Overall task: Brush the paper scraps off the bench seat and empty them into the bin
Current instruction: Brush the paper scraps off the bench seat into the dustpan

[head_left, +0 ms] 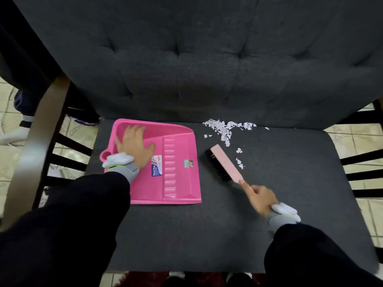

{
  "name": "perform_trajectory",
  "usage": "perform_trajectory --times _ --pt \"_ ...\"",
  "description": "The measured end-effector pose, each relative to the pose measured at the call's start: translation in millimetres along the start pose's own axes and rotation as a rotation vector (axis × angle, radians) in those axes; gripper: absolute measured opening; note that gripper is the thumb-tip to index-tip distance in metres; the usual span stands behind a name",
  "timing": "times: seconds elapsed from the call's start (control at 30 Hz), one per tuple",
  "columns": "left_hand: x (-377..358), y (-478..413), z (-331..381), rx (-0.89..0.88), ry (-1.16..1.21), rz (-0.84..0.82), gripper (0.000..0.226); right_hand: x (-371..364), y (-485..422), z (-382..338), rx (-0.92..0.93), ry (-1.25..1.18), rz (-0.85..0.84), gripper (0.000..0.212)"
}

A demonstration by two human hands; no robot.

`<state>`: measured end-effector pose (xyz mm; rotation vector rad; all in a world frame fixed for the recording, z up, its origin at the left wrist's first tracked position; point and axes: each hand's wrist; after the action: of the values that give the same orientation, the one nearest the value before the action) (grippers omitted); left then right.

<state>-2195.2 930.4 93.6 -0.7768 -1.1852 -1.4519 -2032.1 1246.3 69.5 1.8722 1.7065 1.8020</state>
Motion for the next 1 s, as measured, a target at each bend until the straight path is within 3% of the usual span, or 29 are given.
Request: perform_trajectory --times 0.13,0.37,0.67,0.83,1.0 --pt "-29 15 48 -0.105 0.237 -0.159 0.044 18 -6 17 0.122 0.191 -0.103 0.066" --pt "-61 38 101 -0.025 0.281 -0.211 0.033 65 -42 40 0.223 0.452 -0.140 0.064" --pt "-50 32 115 0.055 0.270 -0.178 0.031 94 -81 30 0.120 0.291 -0.049 0.061" --pt "-51 26 112 0.059 0.291 -0.164 0.029 44 -71 -21 0.286 0.292 -0.125 0.062" --pt "-53 12 100 0.049 0.268 -0.191 0.028 7 -82 -52 0.258 0.308 -0.138 0.052"
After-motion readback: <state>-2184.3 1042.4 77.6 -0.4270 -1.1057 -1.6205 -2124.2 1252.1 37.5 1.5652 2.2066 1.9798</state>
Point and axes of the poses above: each hand's wrist, its own y-axis away from the middle knuckle, its own x-axis out of the back of the hand, z = x × y, and after that the axes turned 1 degree about x, right-handed
